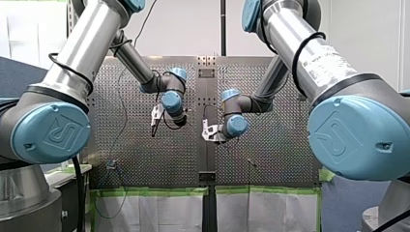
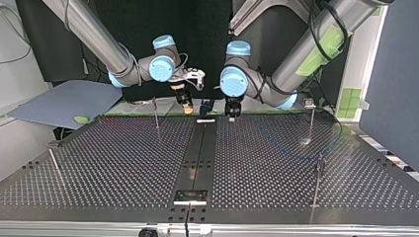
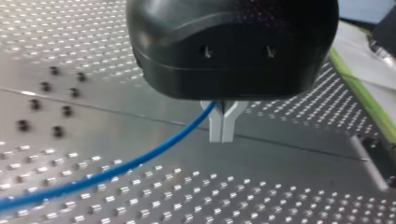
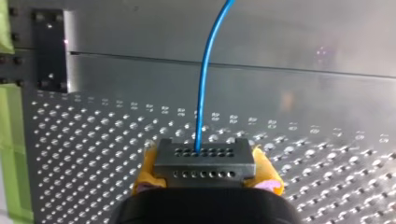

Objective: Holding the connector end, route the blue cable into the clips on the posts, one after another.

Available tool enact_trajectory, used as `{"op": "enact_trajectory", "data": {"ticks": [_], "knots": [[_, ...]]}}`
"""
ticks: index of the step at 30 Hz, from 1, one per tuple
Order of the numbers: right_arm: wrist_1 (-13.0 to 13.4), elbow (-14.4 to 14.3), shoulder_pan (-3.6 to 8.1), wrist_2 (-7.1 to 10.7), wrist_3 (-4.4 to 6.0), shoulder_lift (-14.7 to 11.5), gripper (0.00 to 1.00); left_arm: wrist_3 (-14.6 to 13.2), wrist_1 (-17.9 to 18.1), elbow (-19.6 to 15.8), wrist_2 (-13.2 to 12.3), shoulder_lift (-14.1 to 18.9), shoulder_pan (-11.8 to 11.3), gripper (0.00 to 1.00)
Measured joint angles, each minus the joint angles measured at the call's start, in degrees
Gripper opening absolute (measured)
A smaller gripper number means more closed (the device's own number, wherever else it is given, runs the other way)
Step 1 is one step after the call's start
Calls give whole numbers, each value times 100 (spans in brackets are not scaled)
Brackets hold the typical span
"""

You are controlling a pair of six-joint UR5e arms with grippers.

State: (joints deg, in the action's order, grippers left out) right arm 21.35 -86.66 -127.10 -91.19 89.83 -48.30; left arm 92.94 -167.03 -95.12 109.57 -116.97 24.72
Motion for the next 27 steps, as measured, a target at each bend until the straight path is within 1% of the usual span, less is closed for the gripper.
{"op": "enact_trajectory", "data": {"ticks": [5,12,17,22,27], "knots": [[240,-241,34,0,36,0,0,36,186,-26,7,-144,88,0],[593,-571,97,-4,71,4,0,53,259,-32,15,-219,161,0],[807,-729,144,-5,89,8,0,45,343,-32,20,-424,261,0],[1006,-916,200,1,99,11,0,181,563,-33,19,-666,427,0],[1289,-1113,256,18,165,15,0,230,810,-33,23,-830,524,0]]}}
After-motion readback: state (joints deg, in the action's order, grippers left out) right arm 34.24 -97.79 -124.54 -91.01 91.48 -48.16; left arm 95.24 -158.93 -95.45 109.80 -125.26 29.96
